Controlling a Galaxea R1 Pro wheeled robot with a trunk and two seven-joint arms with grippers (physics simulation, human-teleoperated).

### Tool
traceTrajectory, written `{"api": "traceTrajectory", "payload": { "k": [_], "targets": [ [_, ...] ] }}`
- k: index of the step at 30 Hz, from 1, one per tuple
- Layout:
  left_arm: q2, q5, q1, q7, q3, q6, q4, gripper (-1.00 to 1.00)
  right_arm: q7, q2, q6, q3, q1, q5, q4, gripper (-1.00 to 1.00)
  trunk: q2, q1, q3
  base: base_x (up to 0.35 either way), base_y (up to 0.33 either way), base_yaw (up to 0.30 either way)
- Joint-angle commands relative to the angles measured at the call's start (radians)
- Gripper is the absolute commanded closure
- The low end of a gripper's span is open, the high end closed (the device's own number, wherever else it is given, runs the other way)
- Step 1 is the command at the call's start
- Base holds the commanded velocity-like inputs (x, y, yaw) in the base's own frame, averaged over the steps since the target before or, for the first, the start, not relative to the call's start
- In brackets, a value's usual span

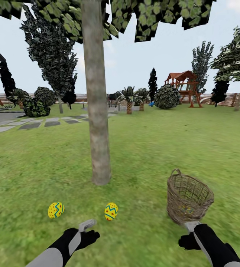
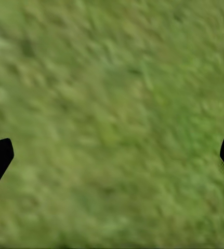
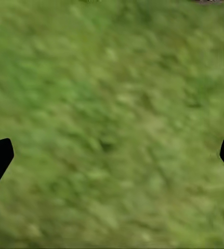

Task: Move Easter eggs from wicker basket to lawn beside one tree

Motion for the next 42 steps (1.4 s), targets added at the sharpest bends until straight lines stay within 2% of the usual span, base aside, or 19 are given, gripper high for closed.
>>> {"api": "traceTrajectory", "payload": {
  "k": [1, 4, 6, 9, 10, 12, 14, 21, 42],
  "targets": [
    [0.0, -0.007, 0.0, -0.005, 0.008, 0.007, -0.003, -1.0, 0.007, -0.002, 0.004, 0.001, 0.0, 0.009, -0.002, -1.0, 0.007, -0.004, 0.002, 0.0, -0.306, 0.0],
    [0.008, -0.003, 0.0, -0.01, 0.013, 0.014, -0.006, -1.0, 0.009, -0.004, 0.005, -0.001, 0.0, 0.008, -0.003, -1.0, 0.028, -0.016, 0.011, 0.0, -0.307, 0.0],
    [0.022, 0.0, 0.0, -0.016, 0.014, 0.021, -0.011, -1.0, 0.008, -0.002, 0.006, -0.001, 0.0, 0.009, -0.003, -1.0, 0.042, -0.023, 0.018, 0.0, -0.302, 0.0],
    [0.078, 0.006, 0.0, -0.021, 0.016, 0.05, -0.043, -1.0, 0.008, -0.001, 0.006, -0.002, 0.0, 0.009, -0.003, -1.0, 0.063, -0.035, 0.027, 0.075, -0.235, 0.0],
    [0.109, 0.016, 0.0, -0.023, 0.016, 0.062, -0.062, -1.0, 0.008, -0.001, 0.006, -0.001, 0.0, 0.01, -0.003, -1.0, 0.07, -0.039, 0.03, 0.149, -0.19, 0.0],
    [0.137, 0.045, 0.0, -0.035, 0.015, 0.076, -0.079, -1.0, 0.007, -0.001, 0.006, 0.0, 0.0, 0.01, -0.003, -1.0, 0.084, -0.046, 0.037, 0.163, -0.181, 0.0],
    [0.152, 0.077, 0.0, -0.049, 0.014, 0.085, -0.096, -1.0, 0.007, -0.001, 0.006, 0.002, 0.0, 0.01, -0.003, -1.0, 0.098, -0.054, 0.043, 0.172, -0.174, 0.0],
    [0.154, 0.094, 0.0, -0.048, 0.012, 0.082, -0.108, -1.0, 0.007, 0.0, 0.005, 0.005, 0.0, 0.01, -0.003, -1.0, 0.147, -0.081, 0.065, 0.153, -0.19, 0.0],
    [0.14, 0.09, 0.0, -0.043, 0.006, 0.079, -0.105, -1.0, 0.005, 0.0, 0.005, 0.007, -0.001, 0.008, -0.002, -1.0, 0.294, -0.161, 0.131, 0.027, -0.287, 0.0]
  ]
}}
